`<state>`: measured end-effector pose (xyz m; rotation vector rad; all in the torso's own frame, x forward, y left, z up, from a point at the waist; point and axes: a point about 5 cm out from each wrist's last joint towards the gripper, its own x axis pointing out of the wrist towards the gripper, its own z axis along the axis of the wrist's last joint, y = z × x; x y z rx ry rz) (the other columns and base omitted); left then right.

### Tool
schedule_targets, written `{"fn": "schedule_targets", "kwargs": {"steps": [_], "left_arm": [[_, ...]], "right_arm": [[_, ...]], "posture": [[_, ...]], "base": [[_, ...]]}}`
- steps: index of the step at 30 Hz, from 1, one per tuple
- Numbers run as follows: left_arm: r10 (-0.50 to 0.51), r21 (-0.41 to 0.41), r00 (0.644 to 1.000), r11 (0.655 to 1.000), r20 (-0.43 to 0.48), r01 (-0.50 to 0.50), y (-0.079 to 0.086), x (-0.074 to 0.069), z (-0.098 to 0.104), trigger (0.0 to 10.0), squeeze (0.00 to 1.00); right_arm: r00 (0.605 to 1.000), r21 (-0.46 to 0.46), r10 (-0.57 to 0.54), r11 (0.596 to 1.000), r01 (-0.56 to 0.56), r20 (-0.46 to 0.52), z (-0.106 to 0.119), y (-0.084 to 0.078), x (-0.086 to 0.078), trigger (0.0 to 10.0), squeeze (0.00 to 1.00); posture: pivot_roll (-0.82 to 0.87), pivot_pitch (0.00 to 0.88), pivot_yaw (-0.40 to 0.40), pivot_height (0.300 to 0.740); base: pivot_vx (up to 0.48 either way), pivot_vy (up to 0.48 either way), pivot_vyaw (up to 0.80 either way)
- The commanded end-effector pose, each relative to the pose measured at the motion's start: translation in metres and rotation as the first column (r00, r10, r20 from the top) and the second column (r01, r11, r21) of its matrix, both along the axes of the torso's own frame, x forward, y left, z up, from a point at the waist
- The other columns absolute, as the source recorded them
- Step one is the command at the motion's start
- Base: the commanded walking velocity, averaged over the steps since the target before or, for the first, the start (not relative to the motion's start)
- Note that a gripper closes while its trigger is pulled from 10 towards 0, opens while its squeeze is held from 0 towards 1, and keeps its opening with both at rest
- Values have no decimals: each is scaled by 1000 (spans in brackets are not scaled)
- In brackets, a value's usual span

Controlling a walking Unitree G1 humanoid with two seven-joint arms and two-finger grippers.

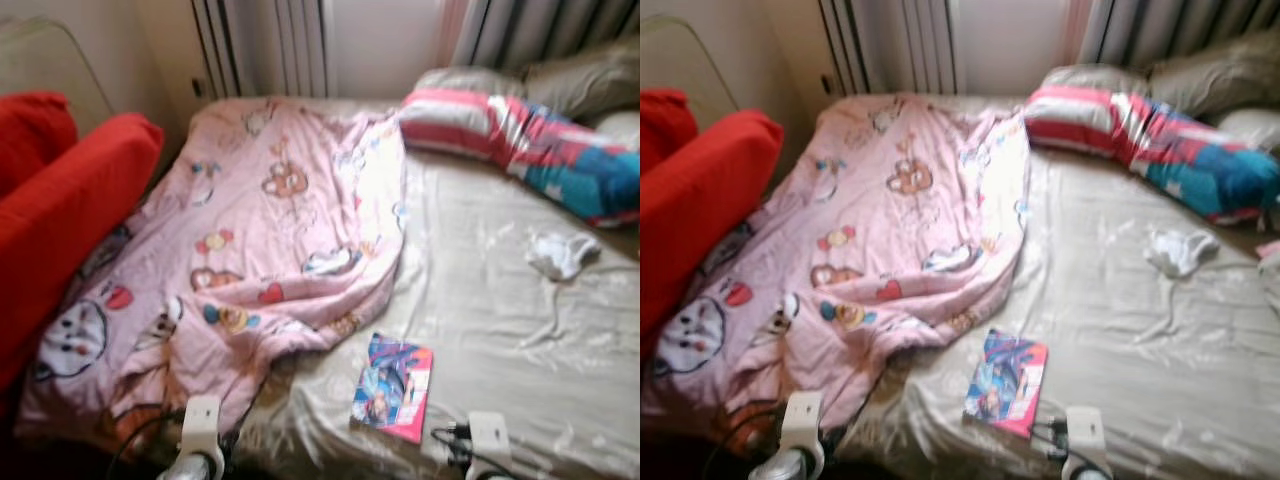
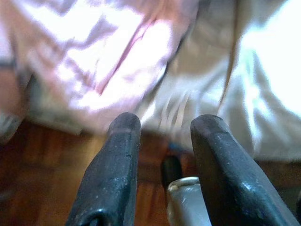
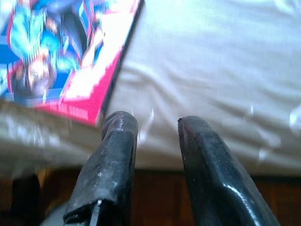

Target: Clean up the room

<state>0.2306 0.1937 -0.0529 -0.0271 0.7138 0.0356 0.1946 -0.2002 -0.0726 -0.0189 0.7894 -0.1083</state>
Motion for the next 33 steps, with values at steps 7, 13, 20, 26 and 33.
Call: {"fn": "schedule_targets", "kwargs": {"steps": [7,13,20,26,33], "left_arm": [[0,-28,977,1000,214,6,-3,32,29,10000,0],[-16,-48,933,998,358,35,-10,47,49,10000,0],[-24,-67,905,996,425,58,-16,53,59,10000,0],[-40,-73,892,994,450,81,-21,60,65,10000,0],[-30,-88,883,993,468,81,-23,65,71,10000,0]], "right_arm": [[978,15,5,1000,-8,209,26,8,39,10000,0],[922,16,31,999,-41,386,51,10,62,10000,0],[877,-13,83,996,-88,473,65,18,73,10000,0],[886,-5,57,998,-62,459,67,20,79,10000,0],[873,3,69,997,-81,482,72,24,83,10000,0]], "posture": [[-54,107,45,740],[-67,125,42,740],[-68,142,38,740],[-75,149,39,736],[-75,148,39,686]], "base": [[0,0,0],[0,0,0],[0,0,0],[0,0,0],[0,0,0]]}}
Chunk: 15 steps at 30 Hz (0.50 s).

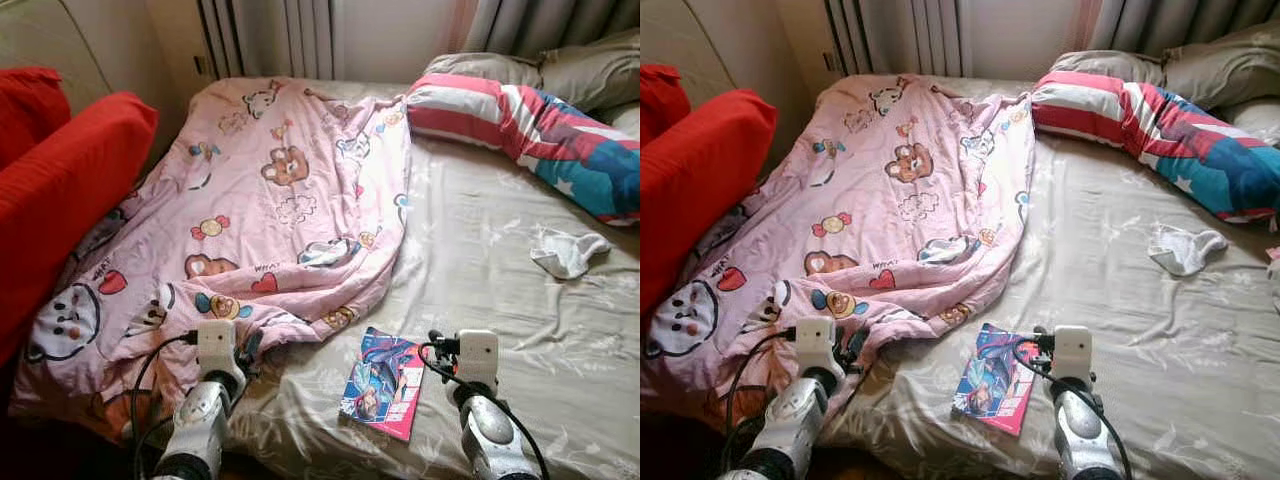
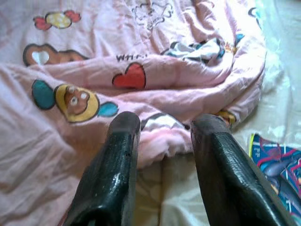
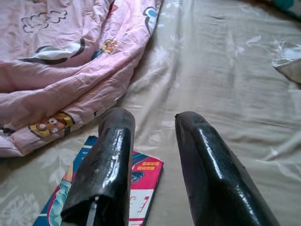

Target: Clean up the room

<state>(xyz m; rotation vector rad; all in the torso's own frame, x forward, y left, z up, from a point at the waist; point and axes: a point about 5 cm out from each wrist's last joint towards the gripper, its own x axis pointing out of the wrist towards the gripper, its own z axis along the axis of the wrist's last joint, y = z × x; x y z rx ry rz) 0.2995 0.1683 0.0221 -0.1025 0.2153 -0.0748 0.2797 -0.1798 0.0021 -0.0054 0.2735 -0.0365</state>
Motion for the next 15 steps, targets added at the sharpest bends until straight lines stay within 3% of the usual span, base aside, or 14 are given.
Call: {"fn": "schedule_targets", "kwargs": {"steps": [1,8,15], "left_arm": [[12,-8,1000,1000,-17,-12,2,-4,-4,10000,0],[11,-9,1000,1000,-15,-11,2,-3,-3,10000,0],[5,-5,1000,1000,-12,-5,1,-3,-3,10000,0]], "right_arm": [[1000,7,9,1000,-9,-13,-3,3,-2,10000,0],[999,8,29,1000,-29,-29,-6,11,-6,10000,0],[999,11,46,999,-45,-21,-5,14,-6,10000,0]], "posture": [[-75,148,39,686],[-71,144,38,642],[-71,140,39,642]], "base": [[0,0,0],[0,0,0],[0,0,0]]}}
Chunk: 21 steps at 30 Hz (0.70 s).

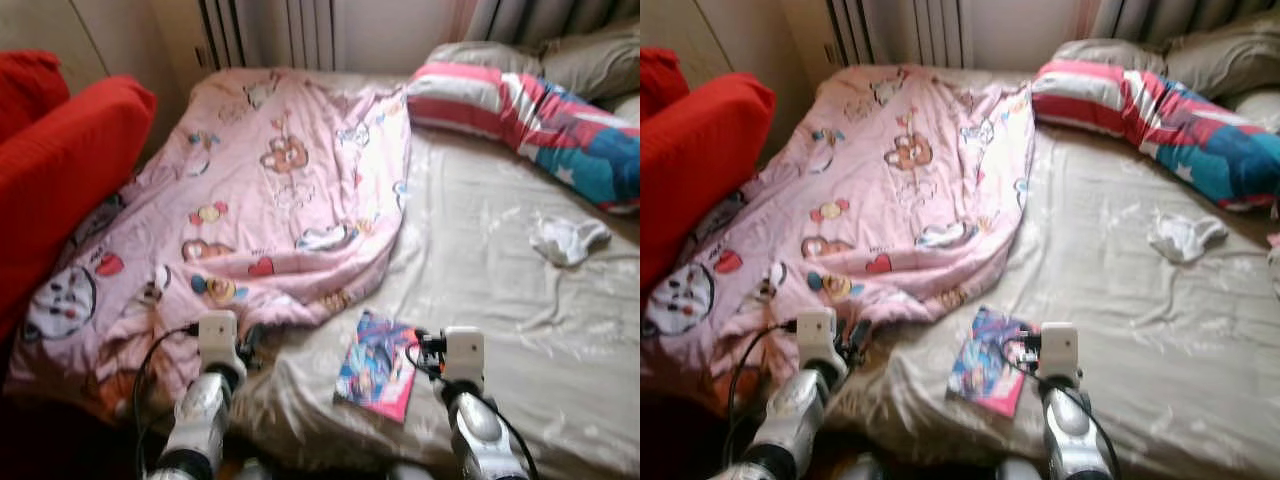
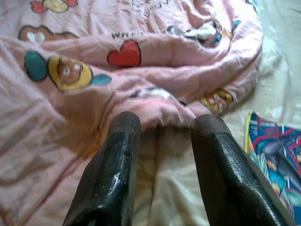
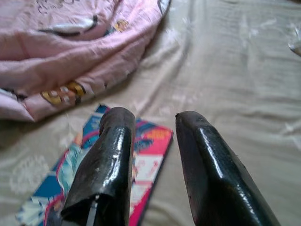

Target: Clean up the room

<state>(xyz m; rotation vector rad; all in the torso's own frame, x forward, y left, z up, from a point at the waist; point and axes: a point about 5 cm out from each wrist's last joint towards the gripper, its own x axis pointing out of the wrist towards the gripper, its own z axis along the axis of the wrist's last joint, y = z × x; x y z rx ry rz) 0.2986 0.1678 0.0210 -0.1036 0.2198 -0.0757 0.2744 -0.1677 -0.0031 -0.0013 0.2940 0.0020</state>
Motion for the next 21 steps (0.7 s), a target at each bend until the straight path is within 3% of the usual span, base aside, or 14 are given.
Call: {"fn": "schedule_targets", "kwargs": {"steps": [1,21], "left_arm": [[5,-3,1000,1000,-8,-5,1,-2,-2,10000,0],[-24,-6,1000,1000,-7,24,-7,-2,-2,10000,0]], "right_arm": [[1000,0,9,1000,-9,-1,0,2,-1,10000,0],[997,-12,22,1000,-23,-68,-8,-1,-6,10000,0]], "posture": [[-71,140,39,642],[-75,133,41,642]], "base": [[0,0,0],[0,0,0]]}}
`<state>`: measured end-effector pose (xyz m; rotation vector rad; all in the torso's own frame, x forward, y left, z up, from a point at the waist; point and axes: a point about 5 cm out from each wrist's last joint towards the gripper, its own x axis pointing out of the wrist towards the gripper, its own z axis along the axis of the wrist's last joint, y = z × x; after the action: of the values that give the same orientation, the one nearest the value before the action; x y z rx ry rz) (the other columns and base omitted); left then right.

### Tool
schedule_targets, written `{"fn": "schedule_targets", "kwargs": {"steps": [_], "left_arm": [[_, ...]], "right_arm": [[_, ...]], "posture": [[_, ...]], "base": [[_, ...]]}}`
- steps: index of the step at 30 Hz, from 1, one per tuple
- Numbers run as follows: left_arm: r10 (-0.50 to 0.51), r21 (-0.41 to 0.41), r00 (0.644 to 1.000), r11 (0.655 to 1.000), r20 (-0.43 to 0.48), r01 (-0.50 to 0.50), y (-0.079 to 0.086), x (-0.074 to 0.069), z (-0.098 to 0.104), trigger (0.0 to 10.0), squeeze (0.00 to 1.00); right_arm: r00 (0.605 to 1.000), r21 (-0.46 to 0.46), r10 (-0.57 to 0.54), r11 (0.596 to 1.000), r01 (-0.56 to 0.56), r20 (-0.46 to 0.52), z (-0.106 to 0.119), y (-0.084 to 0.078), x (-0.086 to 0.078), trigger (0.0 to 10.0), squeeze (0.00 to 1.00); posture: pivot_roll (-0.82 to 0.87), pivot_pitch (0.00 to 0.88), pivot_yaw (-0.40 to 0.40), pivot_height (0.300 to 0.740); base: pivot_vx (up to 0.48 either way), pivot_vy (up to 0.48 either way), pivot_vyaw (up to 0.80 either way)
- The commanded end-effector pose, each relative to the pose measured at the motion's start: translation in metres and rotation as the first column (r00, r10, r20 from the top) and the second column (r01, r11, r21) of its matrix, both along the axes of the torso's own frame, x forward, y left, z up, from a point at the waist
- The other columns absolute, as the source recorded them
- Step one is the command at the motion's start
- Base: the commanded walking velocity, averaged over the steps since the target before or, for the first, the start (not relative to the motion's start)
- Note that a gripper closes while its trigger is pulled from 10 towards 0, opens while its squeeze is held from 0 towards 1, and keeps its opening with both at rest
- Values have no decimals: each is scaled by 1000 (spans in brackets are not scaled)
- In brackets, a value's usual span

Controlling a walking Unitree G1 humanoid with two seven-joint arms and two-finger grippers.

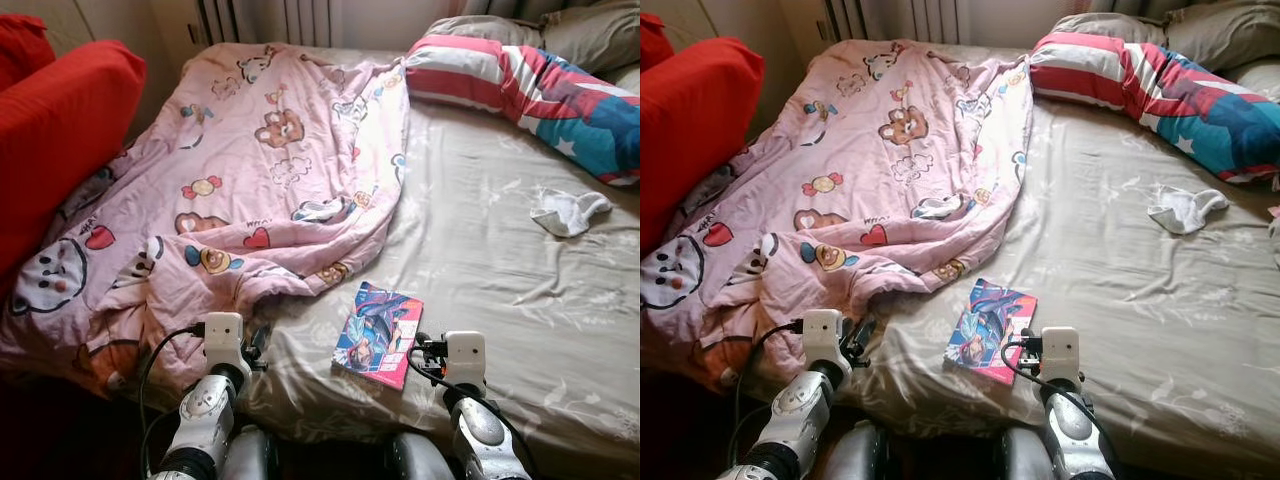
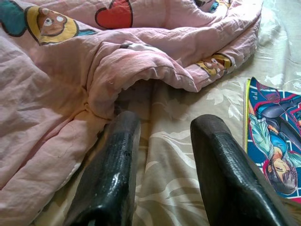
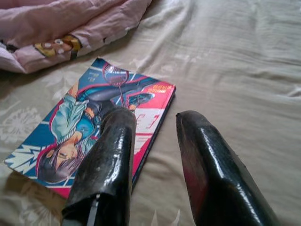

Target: Clean up the room

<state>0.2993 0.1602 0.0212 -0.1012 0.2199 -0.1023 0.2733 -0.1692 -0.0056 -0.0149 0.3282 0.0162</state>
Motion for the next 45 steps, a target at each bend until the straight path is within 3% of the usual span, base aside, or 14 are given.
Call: {"fn": "schedule_targets", "kwargs": {"steps": [1,7,15,40,45], "left_arm": [[2,-5,1000,1000,-8,-2,1,-3,-3,10000,0],[1,-8,1000,1000,-8,-1,-1,-3,-3,10000,0],[13,-4,1000,1000,-4,-13,2,-2,-2,10000,0],[-9,-26,1000,1000,-1,9,0,-2,-1,10000,0],[-7,-33,1000,999,-2,7,0,-2,-1,10000,0]], "right_arm": [[999,-2,8,1000,-8,-39,-6,1,-5,10000,0],[999,9,29,1000,-29,-30,-6,4,-6,10000,0],[992,-17,28,999,-30,-124,-16,4,-9,10000,0],[991,-7,43,999,-44,-131,-21,-1,-15,10000,0],[990,-10,55,998,-57,-130,-22,1,-16,10000,0]], "posture": [[-75,132,41,642],[-72,126,38,642],[-66,136,39,632],[-60,147,42,623],[-58,148,38,623]], "base": [[0,0,0],[0,0,0],[0,0,0],[0,0,0],[0,0,759]]}}
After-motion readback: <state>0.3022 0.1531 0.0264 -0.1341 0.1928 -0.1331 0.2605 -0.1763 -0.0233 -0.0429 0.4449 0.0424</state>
